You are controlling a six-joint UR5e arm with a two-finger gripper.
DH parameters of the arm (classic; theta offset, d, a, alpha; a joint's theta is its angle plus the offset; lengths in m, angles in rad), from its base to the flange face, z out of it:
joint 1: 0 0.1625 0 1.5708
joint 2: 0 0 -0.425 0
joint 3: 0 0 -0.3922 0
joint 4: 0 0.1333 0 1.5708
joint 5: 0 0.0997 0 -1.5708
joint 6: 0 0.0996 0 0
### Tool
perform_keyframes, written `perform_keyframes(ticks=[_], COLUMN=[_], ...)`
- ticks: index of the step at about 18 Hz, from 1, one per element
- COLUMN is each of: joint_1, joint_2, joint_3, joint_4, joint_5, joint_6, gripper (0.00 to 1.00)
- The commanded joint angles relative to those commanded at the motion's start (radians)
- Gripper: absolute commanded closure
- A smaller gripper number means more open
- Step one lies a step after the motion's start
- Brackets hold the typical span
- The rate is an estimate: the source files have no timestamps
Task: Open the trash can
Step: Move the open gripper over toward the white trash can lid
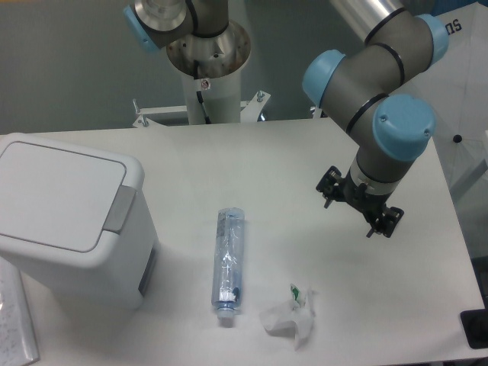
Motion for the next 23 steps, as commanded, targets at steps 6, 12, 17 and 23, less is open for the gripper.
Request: perform_keyframes(ticks=[6,12,17,23], joint_1=[-0.046,-0.101,-0.11,-0.15], joint_2=[0.043,0.077,0.147,0.245], joint_3=[-0.008,-0.04,-0.069,-0.144], joint_4=[0.052,0.055,0.055,0.055], joint_5=[-0.177,-0.396,-0.462,-0.519], joint_6=[-0.371,-0.47,-0.542,-0.59], gripper=[0.0,0.0,0.0,0.0])
